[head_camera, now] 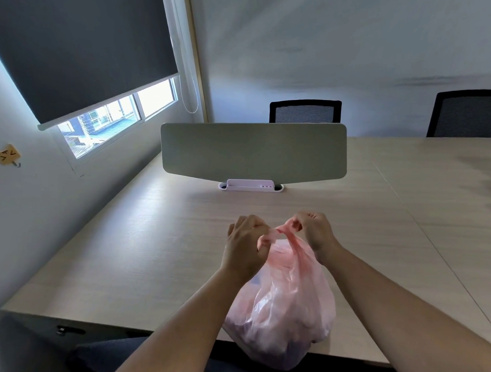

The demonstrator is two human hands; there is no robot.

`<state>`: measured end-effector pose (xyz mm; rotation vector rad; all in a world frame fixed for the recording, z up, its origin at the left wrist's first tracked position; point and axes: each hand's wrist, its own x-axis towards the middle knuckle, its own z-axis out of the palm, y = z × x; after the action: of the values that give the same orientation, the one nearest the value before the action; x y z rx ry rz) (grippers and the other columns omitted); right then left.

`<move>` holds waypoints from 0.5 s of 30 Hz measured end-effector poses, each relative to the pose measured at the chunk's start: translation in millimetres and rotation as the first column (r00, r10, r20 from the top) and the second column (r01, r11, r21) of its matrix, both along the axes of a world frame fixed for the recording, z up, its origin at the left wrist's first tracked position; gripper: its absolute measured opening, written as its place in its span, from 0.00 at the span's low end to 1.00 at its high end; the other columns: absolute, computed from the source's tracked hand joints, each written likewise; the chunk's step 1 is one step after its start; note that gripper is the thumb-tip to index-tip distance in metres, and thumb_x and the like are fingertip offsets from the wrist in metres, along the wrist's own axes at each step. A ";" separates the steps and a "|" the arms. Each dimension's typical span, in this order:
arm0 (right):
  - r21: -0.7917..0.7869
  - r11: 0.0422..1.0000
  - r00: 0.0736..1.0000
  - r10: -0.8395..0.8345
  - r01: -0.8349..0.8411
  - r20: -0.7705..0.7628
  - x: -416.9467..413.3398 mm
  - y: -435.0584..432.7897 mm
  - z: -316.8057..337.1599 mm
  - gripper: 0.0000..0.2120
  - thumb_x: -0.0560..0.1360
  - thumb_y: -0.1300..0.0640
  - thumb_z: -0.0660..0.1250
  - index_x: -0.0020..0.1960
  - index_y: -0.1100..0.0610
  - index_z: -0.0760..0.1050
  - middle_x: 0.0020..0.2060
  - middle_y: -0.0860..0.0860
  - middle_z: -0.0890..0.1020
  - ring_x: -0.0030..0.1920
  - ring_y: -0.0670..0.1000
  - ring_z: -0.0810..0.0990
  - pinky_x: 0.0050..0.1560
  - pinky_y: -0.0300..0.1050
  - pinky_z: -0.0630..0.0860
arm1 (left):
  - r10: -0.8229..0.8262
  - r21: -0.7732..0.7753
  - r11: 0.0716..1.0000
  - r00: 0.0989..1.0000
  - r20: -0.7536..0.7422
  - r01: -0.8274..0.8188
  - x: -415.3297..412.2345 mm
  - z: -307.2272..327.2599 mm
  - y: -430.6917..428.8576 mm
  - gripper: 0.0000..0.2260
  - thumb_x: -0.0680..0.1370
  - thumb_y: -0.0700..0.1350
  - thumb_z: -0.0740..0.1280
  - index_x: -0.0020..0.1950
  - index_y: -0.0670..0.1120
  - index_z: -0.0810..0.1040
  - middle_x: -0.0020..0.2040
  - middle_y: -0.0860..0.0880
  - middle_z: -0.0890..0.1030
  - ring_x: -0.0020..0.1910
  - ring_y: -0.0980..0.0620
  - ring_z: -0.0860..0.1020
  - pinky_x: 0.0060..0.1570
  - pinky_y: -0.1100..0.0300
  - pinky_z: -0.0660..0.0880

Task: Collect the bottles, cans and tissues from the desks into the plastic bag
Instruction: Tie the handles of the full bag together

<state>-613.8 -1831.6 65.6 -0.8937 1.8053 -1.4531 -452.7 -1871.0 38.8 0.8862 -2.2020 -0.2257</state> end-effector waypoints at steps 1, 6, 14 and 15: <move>-0.020 1.000 0.992 -0.015 0.018 0.122 1.8 -1.4 7.1 0.12 0.70 0.66 0.58 0.28 0.62 0.73 0.28 0.56 0.76 0.28 0.50 0.70 0.33 0.42 0.67 | 0.036 0.110 0.993 0.998 -0.046 -0.031 -0.6 1.9 -1.4 0.11 0.74 0.46 0.60 0.42 0.46 0.82 0.43 0.50 0.80 0.44 0.51 0.74 0.44 0.59 0.66; -0.038 0.985 0.813 0.160 -0.168 0.560 13.8 -3.7 35.9 0.13 0.74 0.64 0.54 0.37 0.64 0.74 0.20 0.49 0.69 0.18 0.44 0.64 0.18 0.35 0.59 | 0.048 0.631 0.764 0.964 -0.263 0.134 -0.5 15.9 -5.4 0.16 0.80 0.40 0.58 0.34 0.52 0.74 0.32 0.51 0.76 0.35 0.51 0.73 0.42 0.57 0.68; 0.226 0.963 0.861 0.016 -0.151 0.508 -16.3 -0.6 9.7 0.17 0.76 0.68 0.52 0.30 0.57 0.63 0.25 0.52 0.65 0.15 0.44 0.63 0.15 0.33 0.59 | 0.006 0.626 0.726 0.913 0.408 -0.285 25.8 1.4 -24.2 0.14 0.81 0.41 0.51 0.51 0.40 0.75 0.56 0.40 0.78 0.55 0.40 0.76 0.53 0.52 0.73; 0.274 0.955 0.860 -0.046 -0.110 0.508 -24.9 4.2 -1.8 0.17 0.76 0.68 0.51 0.30 0.58 0.63 0.22 0.52 0.66 0.14 0.45 0.64 0.15 0.32 0.62 | 0.005 0.610 0.712 0.871 0.491 -0.348 35.8 -4.6 -28.4 0.15 0.82 0.43 0.51 0.53 0.41 0.76 0.57 0.42 0.78 0.56 0.41 0.76 0.55 0.51 0.74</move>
<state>-638.7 -1827.4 63.8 -0.3368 1.5313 -1.2076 -417.0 -1899.3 34.2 1.7138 -2.4575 -0.8604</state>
